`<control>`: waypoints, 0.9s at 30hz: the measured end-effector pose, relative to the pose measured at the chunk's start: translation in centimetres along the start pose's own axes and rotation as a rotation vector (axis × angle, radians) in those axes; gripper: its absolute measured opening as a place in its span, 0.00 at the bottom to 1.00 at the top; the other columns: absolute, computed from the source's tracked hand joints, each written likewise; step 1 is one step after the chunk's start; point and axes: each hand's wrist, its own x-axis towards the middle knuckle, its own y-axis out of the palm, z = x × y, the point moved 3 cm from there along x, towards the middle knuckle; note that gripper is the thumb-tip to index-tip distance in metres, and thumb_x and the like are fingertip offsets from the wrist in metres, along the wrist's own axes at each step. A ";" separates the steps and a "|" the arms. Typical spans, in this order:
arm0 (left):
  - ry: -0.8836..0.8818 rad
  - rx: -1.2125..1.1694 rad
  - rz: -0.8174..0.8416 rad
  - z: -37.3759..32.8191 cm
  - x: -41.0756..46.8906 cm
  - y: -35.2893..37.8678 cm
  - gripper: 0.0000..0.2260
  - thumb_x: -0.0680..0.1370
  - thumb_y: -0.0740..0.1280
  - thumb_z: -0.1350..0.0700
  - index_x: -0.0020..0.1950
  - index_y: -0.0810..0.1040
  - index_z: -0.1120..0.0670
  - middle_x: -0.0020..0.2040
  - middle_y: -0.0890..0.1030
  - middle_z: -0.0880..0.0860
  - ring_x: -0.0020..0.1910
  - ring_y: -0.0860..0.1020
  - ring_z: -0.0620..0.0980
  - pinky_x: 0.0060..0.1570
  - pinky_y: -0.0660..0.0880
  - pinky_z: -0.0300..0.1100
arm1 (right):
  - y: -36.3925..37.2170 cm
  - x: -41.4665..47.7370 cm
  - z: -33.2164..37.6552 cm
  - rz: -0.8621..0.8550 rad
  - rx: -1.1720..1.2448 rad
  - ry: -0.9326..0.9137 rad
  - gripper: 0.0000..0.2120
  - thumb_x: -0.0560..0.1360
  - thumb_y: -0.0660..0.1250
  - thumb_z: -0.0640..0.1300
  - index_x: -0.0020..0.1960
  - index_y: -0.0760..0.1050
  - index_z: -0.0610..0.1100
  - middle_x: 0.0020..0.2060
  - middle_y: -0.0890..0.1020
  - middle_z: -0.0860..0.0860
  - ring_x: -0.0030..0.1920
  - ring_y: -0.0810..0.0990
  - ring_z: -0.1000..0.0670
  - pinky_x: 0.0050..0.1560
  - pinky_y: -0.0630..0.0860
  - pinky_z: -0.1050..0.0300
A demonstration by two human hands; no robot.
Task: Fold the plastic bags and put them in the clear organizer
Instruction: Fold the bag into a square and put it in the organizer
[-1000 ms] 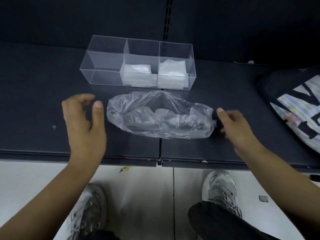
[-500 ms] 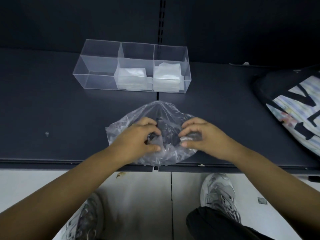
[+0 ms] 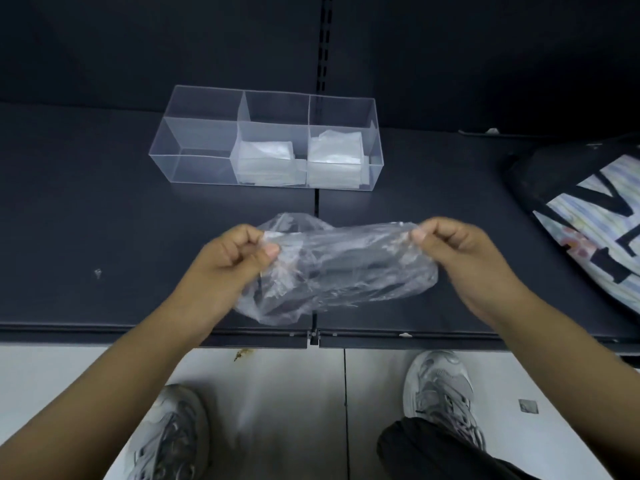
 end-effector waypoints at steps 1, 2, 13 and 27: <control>0.020 -0.012 -0.026 -0.8 -0.2 -0.1 0.05 0.72 0.66 0.49 0.37 0.75 0.49 0.33 0.76 0.50 0.34 0.73 0.45 0.35 0.70 0.28 | -0.1 0.2 0.6 -0.055 0.004 -0.027 0.10 0.75 0.66 0.48 0.37 0.80 0.50 0.33 0.82 0.54 0.36 0.78 0.58 0.43 0.74 0.66; 0.053 -0.013 -0.038 -1.6 -0.5 -0.1 0.06 0.72 0.66 0.49 0.38 0.74 0.50 0.32 0.76 0.50 0.33 0.73 0.45 0.35 0.71 0.28 | -0.2 0.4 1.2 -0.126 -0.030 -0.050 0.11 0.77 0.65 0.48 0.37 0.80 0.51 0.32 0.81 0.53 0.34 0.77 0.57 0.40 0.74 0.65; -0.056 0.054 -0.158 -0.8 -3.0 -2.2 0.08 0.80 0.61 0.56 0.42 0.73 0.56 0.33 0.78 0.46 0.36 0.78 0.42 0.40 0.76 0.33 | 0.6 0.1 4.1 0.127 0.036 0.255 0.19 0.65 0.76 0.51 0.51 0.82 0.41 0.49 0.85 0.43 0.48 0.85 0.47 0.46 0.81 0.57; 0.151 0.206 0.017 -6.1 1.9 3.1 0.04 0.74 0.71 0.51 0.44 0.81 0.50 0.39 0.84 0.44 0.39 0.81 0.38 0.41 0.74 0.29 | 7.1 1.8 5.5 0.296 -0.083 0.154 0.14 0.69 0.73 0.48 0.48 0.82 0.39 0.41 0.83 0.36 0.40 0.82 0.45 0.45 0.77 0.51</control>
